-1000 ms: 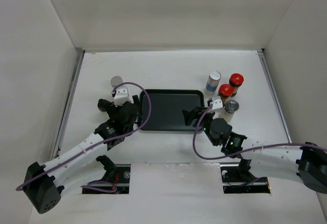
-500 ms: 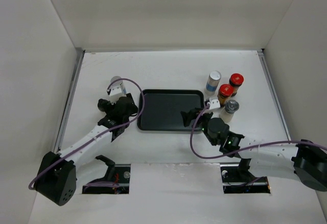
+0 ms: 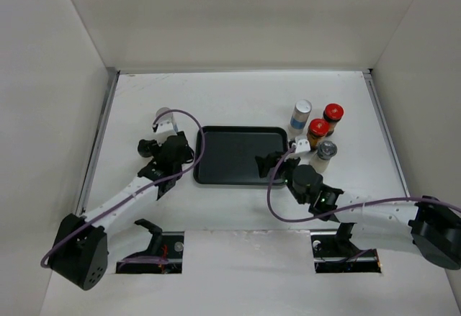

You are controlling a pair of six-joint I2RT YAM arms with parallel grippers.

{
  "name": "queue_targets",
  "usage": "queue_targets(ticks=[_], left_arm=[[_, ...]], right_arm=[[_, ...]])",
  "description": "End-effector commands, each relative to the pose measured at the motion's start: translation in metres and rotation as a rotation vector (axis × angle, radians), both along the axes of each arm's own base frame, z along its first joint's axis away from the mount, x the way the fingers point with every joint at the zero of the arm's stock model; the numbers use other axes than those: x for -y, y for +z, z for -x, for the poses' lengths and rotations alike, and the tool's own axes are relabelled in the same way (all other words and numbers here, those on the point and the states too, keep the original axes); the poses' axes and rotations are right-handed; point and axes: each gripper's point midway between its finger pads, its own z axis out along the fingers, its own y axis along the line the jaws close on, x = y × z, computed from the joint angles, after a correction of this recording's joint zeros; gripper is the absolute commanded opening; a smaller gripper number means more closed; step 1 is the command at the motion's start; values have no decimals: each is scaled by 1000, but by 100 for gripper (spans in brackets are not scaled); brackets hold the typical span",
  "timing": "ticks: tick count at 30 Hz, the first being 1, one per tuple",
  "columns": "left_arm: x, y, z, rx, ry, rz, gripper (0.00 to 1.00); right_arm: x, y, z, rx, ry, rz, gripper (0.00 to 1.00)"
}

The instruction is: Organize the condiment bottles

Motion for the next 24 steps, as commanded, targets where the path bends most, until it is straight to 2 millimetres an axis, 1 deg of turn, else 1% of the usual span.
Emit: queue_targets(ticks=[1,2,4,6,8,13,16,20,24], left_arm=[[3,76,-7,221,26,47,31],[5,89,-5,248,24,50,31],[17,108,-5,285,-11,61,31],[36,116,-8,301,-55,80,32],[51,118,-15,311,-85,94,32],[92,114,-49,315,-162,128,32],[110,112,-73,332,-189,140,32],[122,101,-94,334,-205,122,33],[128,78,-103,289,-212,97,34]], right_arm=[[-3,27,-2,48,3,-98,81],[-2,26,-3,46,0,-98,81],[2,24,-6,41,-14,-101,81],[4,24,-6,41,-21,-106,81],[6,26,-6,45,-22,-115,81],[12,26,-8,41,-39,-131,81],[15,26,-9,43,-45,-134,81],[18,28,-9,46,-53,-140,82],[24,28,-12,49,-72,-141,82]])
